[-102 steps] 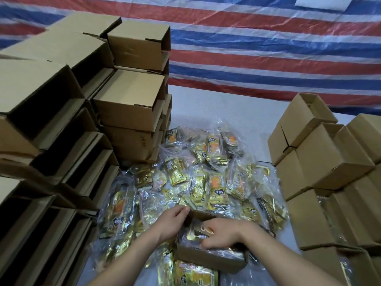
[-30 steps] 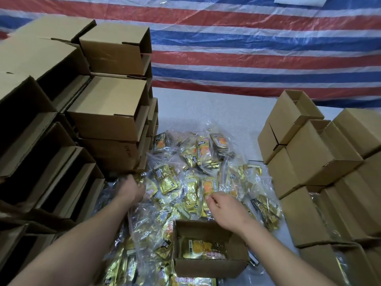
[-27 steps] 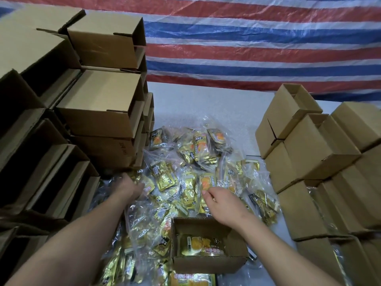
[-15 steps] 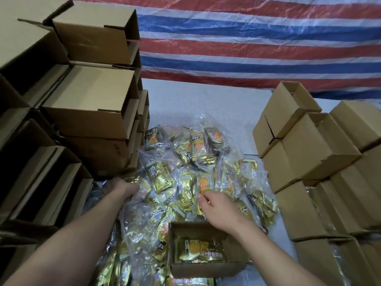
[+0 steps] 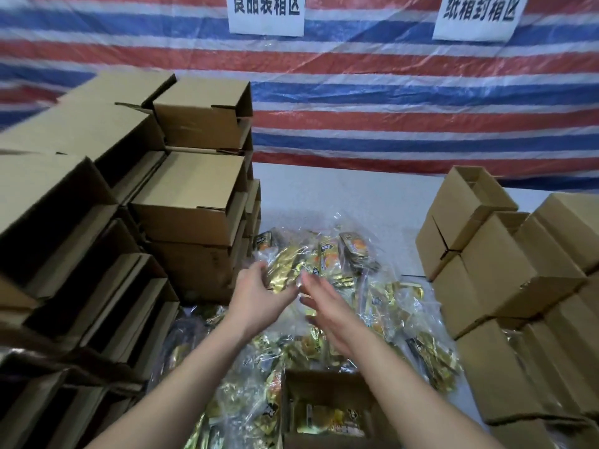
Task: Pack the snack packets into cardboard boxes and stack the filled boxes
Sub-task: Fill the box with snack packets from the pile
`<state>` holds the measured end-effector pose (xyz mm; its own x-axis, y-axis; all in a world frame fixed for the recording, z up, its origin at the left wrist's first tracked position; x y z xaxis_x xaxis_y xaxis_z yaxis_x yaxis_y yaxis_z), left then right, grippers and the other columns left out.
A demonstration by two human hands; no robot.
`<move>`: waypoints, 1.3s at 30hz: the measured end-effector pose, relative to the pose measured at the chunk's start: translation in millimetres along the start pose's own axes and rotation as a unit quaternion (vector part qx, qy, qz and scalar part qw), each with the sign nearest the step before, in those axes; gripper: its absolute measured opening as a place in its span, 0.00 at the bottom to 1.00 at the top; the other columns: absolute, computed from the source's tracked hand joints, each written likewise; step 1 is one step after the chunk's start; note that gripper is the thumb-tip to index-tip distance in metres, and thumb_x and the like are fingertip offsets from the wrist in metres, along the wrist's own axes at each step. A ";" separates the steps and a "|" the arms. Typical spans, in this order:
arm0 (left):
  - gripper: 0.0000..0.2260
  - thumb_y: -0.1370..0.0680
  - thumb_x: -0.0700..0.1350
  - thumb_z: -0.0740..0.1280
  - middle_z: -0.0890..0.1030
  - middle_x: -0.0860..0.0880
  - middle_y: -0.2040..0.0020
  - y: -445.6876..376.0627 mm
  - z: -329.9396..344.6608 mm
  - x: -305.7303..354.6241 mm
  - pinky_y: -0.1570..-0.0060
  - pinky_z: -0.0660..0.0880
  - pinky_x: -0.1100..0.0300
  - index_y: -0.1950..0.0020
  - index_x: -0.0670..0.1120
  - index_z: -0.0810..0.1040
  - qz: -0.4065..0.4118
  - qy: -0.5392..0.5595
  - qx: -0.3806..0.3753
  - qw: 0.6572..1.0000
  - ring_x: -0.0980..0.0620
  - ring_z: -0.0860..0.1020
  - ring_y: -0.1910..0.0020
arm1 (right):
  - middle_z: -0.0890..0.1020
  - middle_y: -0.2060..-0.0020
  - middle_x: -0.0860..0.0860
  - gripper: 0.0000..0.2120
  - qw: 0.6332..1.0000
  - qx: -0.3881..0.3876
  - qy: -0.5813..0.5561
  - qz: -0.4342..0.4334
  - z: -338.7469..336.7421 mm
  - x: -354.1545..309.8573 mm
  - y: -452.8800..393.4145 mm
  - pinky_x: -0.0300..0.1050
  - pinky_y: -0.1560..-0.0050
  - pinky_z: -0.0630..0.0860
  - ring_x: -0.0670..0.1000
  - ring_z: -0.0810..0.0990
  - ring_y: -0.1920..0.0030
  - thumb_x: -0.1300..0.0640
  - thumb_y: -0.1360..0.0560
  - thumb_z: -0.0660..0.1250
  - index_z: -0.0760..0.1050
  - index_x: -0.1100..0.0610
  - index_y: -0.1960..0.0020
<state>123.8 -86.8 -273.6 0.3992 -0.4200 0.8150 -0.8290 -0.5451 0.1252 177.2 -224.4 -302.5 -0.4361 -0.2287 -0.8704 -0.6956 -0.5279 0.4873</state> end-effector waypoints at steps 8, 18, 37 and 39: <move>0.36 0.29 0.58 0.70 0.67 0.58 0.38 40.6 28.3 72.1 0.40 0.65 0.69 0.24 0.49 0.65 0.084 0.056 -0.007 0.995 0.63 0.70 0.39 | 0.85 0.45 0.56 0.27 0.957 -0.093 -0.268 -0.060 -11.3 -28.8 26.1 0.47 0.48 0.82 0.55 0.84 0.43 0.41 0.39 0.81 0.86 0.56 0.47; 0.18 0.22 0.58 0.66 0.74 0.67 0.35 64.5 31.3 75.5 0.38 0.70 0.65 0.33 0.60 0.74 0.148 0.122 -0.032 0.981 0.70 0.71 0.38 | 0.86 0.57 0.58 0.07 0.936 -0.012 -0.332 -0.117 -79.7 -27.6 54.8 0.53 0.59 0.83 0.57 0.86 0.57 0.54 0.28 0.71 0.87 0.55 0.58; 0.13 0.15 0.54 0.57 0.81 0.55 0.45 81.7 92.2 -112.8 0.46 0.75 0.60 0.41 0.54 0.79 -0.080 0.044 -0.241 0.966 0.55 0.77 0.44 | 0.80 0.54 0.40 0.12 0.827 -0.207 0.488 -0.189 -37.6 32.4 89.7 0.37 0.55 0.73 0.40 0.77 0.55 0.47 0.24 0.66 0.76 0.41 0.42; 0.12 0.15 0.53 0.58 0.83 0.50 0.50 81.3 91.7 -115.3 0.46 0.75 0.53 0.47 0.52 0.80 -0.085 0.066 -0.233 0.967 0.50 0.79 0.49 | 0.80 0.53 0.42 0.09 0.780 -0.252 0.551 -0.153 -30.8 49.1 81.9 0.44 0.54 0.74 0.43 0.77 0.55 0.52 0.23 0.64 0.76 0.46 0.44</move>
<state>46.3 -149.3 -409.3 0.5167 -0.2413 0.8215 -0.8549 -0.1986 0.4793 116.3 -304.0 -307.5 0.6563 -0.4470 -0.6078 -0.2372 -0.8870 0.3962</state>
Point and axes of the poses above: each hand's wrist, its own y-axis away from the middle knuckle, its own z-axis out of the palm, x = y × z, the point moved 6 cm from there along -y, towards the middle knuckle
